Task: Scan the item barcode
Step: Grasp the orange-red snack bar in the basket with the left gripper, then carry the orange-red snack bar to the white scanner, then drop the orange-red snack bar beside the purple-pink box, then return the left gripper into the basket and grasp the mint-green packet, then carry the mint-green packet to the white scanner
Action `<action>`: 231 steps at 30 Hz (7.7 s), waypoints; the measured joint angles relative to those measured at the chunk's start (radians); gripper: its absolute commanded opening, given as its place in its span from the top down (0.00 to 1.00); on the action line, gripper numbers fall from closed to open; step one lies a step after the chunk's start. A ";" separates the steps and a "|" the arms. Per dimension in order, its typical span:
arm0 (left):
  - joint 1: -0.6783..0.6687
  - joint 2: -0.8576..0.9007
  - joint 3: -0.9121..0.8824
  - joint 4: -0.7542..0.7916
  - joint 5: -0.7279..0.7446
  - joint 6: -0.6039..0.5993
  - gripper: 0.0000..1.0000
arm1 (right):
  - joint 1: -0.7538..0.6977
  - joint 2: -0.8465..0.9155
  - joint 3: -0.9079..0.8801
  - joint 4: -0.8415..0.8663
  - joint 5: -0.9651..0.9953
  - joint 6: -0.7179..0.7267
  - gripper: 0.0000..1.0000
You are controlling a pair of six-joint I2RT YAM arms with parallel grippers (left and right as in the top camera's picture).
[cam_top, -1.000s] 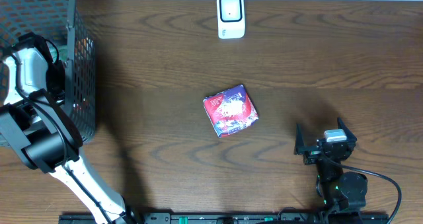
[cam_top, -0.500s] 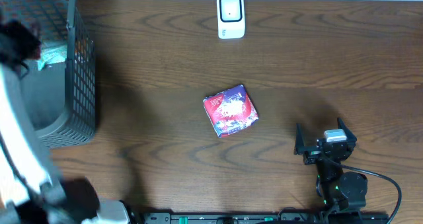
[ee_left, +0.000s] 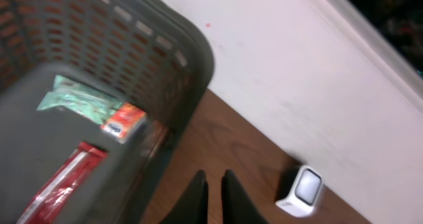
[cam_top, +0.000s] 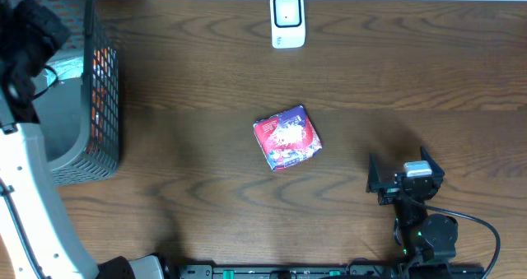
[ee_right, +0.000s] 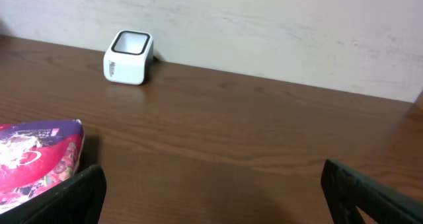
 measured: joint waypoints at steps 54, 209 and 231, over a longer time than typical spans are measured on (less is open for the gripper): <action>0.158 0.669 -0.221 -0.137 -0.192 0.520 0.90 | 0.000 0.000 0.000 0.000 0.000 0.000 0.01; 0.120 0.888 0.101 0.272 -0.240 -0.252 0.16 | 0.000 0.000 0.000 0.000 0.000 0.000 0.01; 0.177 0.579 0.075 0.102 -0.241 -0.198 0.93 | 0.000 0.000 0.000 0.000 0.000 0.000 0.01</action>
